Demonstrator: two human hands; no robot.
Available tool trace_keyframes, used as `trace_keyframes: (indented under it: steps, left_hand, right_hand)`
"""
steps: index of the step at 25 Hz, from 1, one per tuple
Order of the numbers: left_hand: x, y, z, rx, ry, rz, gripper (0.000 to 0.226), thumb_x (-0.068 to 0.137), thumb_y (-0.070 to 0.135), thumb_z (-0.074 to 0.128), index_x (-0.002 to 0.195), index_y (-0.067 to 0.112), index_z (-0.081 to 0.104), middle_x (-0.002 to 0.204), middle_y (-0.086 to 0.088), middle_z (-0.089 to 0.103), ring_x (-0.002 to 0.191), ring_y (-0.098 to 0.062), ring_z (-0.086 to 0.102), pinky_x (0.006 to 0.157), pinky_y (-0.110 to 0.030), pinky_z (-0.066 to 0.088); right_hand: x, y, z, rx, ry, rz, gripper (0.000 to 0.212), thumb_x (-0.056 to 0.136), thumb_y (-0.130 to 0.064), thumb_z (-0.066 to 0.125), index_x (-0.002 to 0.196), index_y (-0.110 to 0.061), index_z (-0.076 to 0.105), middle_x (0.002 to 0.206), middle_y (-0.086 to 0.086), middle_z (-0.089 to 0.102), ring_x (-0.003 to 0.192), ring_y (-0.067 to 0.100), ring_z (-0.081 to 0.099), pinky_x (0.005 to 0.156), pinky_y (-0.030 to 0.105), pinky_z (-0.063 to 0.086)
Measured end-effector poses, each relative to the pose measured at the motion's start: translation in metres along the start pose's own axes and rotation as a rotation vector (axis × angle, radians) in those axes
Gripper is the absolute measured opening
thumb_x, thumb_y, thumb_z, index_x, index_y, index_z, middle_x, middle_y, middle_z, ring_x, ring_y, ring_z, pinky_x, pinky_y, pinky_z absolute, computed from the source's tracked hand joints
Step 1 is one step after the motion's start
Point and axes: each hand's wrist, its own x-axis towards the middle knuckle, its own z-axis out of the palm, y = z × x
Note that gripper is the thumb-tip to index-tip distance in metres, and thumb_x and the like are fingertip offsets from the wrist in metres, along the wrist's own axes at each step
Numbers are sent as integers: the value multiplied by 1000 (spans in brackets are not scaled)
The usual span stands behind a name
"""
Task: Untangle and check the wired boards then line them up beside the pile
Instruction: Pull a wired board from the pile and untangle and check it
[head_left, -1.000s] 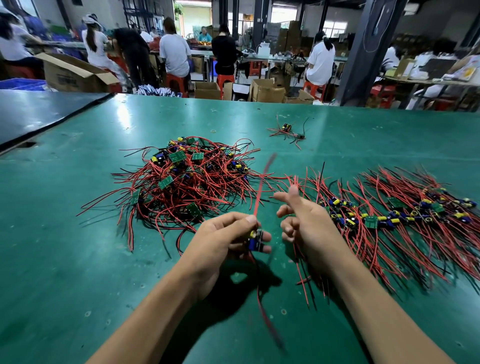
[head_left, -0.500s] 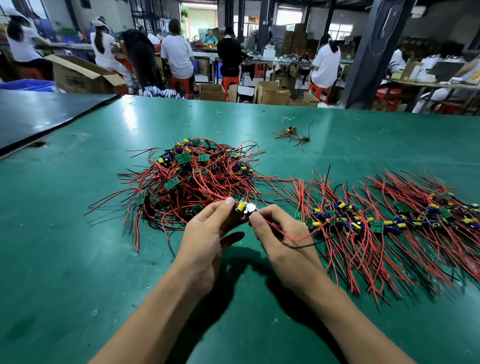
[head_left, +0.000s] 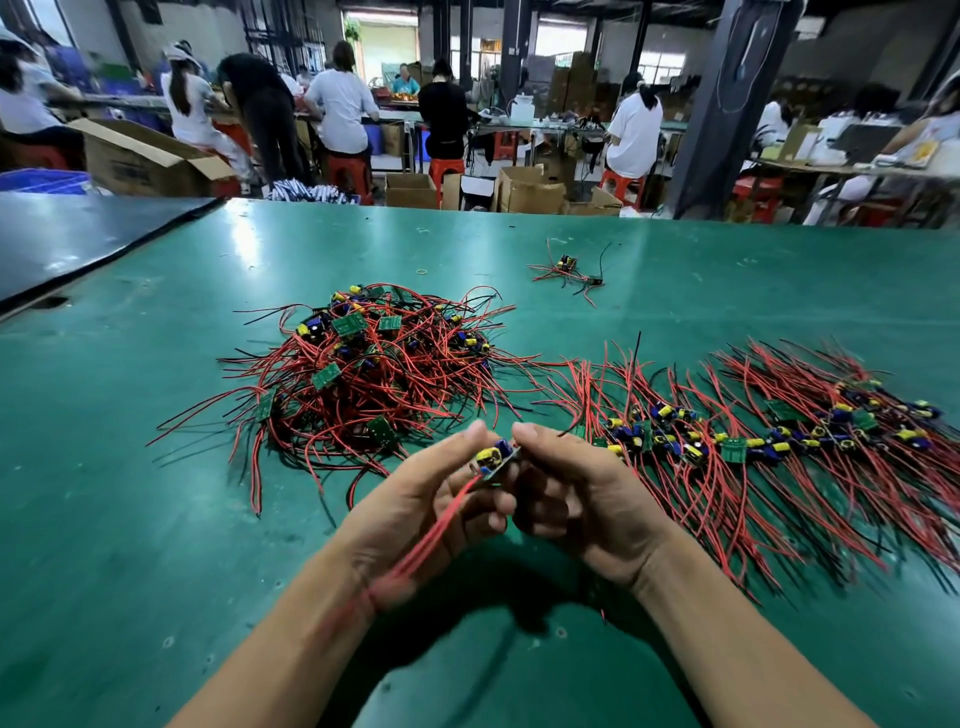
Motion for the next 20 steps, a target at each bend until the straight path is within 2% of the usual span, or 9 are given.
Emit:
trace_keyframes:
  steps: [3,6,8,11,13,14,16,18,20]
  left_hand:
    - [3,-5,0,60,23,67,3,72,17,72,74,18,73,79,-9,70,58,-16,65,53,-25,56]
    - [7,-10,-5,245,109,117,14,67,13,78,78,15,70,84,-15,71,67,-20,66,59,-27,56]
    - [7,-13,-8,401,128,160,16,72,6,78,87,7,72,78,-13,67,68,-21,63,58,-26,53]
    - [8,-19,-7,675,107,215,12,82,0,71,92,6,73,65,-5,66,56,-13,58,52,-20,49]
    - [9,-19,-7,709,123,203,12,85,0,67,93,5,74,68,-8,67,55,-12,57,52,-19,49]
    - [10,-18,-8,686,136,185,11,85,0,67,91,4,74,70,-10,66,56,-14,57,52,-20,49]
    - [10,-15,-8,581,148,136,9,85,-1,66,85,4,74,71,-12,66,59,-17,57,51,-23,48]
    - [10,-13,-8,469,157,97,14,84,-2,65,78,8,74,71,-11,65,60,-17,57,53,-27,45]
    - [10,-14,-7,443,176,97,20,84,-3,63,73,11,71,70,-11,64,59,-17,56,53,-28,46]
  right_hand:
    - [6,2,-6,-26,69,-17,28,68,-41,84,83,-23,69,74,0,59,63,16,48,58,29,28]
    - [7,4,-10,-36,54,7,26,81,-35,79,99,-16,74,89,11,70,75,27,64,67,31,52]
    - [8,8,-10,-134,120,6,27,83,-32,80,102,-13,75,97,19,71,82,28,66,67,33,59]
    - [10,16,-9,-462,279,-99,15,90,-29,75,94,-15,77,82,9,73,68,17,65,58,26,54]
    - [12,17,-8,-617,311,-165,19,96,-32,66,90,-18,78,80,5,76,70,14,68,63,27,56]
    - [13,15,-8,-630,319,-172,23,98,-34,63,90,-19,79,79,4,76,72,14,70,66,28,57]
    - [13,11,-8,-496,331,-110,29,100,-37,58,92,-19,79,63,-2,70,57,12,65,53,23,51]
    - [12,7,-12,-365,308,-13,34,103,-39,52,95,-20,79,47,-9,44,39,7,38,41,18,31]
    - [13,8,-15,-333,273,38,37,104,-40,48,96,-22,79,49,-7,33,41,8,25,43,20,21]
